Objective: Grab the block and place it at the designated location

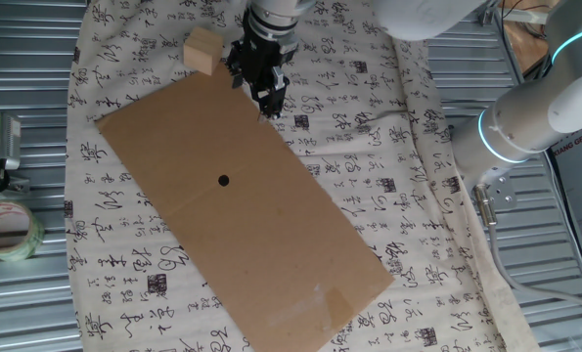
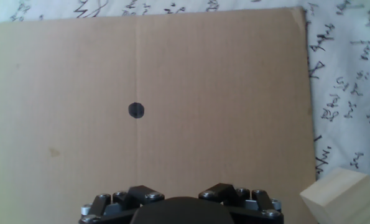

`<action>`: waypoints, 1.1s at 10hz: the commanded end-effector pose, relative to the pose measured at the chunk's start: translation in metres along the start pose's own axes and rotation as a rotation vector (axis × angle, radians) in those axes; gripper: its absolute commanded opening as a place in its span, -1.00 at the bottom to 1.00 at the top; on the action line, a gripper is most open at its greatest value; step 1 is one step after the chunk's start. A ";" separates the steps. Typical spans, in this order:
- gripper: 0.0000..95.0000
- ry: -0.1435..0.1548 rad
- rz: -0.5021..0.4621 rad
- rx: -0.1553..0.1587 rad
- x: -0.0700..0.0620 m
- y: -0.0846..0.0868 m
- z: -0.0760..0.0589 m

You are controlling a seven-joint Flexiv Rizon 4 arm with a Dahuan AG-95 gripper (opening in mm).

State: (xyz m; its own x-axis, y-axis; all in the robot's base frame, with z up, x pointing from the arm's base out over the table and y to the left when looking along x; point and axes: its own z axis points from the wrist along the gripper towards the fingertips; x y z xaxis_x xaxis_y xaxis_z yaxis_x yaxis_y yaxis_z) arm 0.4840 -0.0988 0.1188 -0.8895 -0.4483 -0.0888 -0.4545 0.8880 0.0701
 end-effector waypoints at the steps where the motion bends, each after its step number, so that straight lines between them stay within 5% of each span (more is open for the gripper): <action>1: 0.60 -0.004 0.002 0.001 0.000 0.000 0.000; 11: 0.60 -0.007 0.031 0.021 0.001 0.000 -0.001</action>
State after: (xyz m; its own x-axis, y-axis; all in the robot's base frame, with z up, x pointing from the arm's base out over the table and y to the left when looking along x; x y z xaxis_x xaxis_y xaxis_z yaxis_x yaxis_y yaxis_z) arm 0.4834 -0.0993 0.1195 -0.9021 -0.4216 -0.0925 -0.4271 0.9028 0.0498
